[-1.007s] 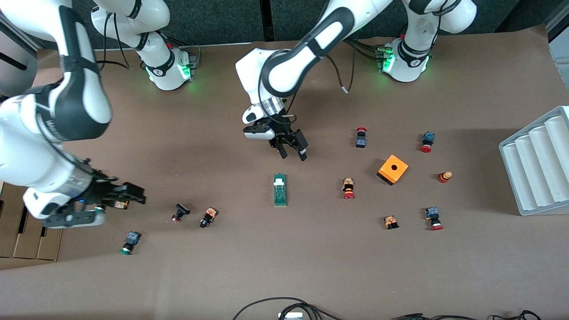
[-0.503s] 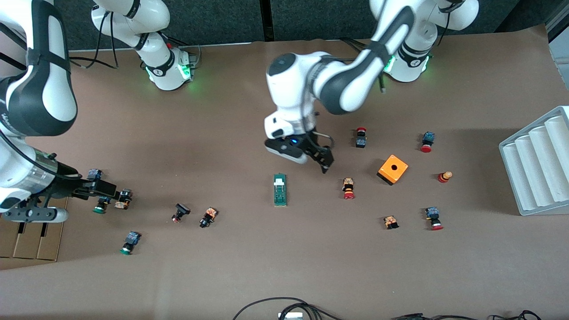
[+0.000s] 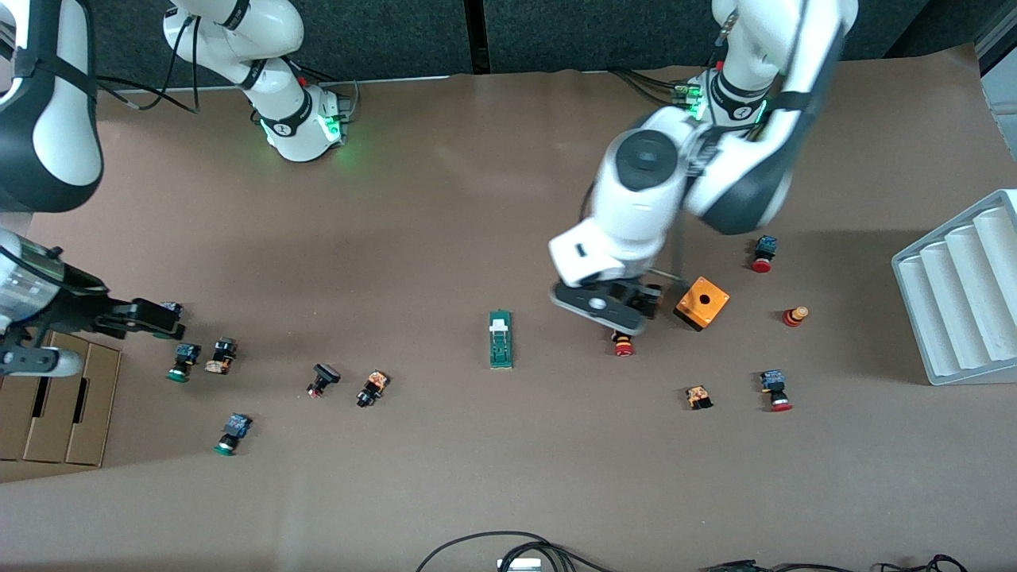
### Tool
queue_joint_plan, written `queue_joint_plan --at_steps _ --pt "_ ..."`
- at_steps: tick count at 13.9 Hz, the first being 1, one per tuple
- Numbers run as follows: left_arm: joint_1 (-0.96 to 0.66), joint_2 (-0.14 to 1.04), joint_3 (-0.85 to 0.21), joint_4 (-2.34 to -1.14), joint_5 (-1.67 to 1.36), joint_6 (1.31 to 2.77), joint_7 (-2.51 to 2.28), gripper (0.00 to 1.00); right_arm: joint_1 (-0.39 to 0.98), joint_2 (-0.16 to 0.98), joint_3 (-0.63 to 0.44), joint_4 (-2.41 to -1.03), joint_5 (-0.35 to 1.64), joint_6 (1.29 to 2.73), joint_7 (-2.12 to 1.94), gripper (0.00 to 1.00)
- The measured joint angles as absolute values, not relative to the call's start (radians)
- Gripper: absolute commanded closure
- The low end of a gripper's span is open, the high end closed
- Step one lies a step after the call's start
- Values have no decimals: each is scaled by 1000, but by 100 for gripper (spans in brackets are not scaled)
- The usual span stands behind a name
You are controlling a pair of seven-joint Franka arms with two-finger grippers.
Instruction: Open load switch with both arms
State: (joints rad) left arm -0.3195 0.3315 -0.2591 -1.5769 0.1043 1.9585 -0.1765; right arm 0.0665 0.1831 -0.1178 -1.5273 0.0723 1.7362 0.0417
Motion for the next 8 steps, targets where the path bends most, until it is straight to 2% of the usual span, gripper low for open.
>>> queue_joint_plan --at_steps 4,8 --pt "-182 229 -257 -1568 31 1750 -127 0 67 151 -117 -1526 43 1691 37 0" --pt "-42 161 -254 -1516 29 1602 -125 0 63 151 -128 -1527 42 1683 36 0"
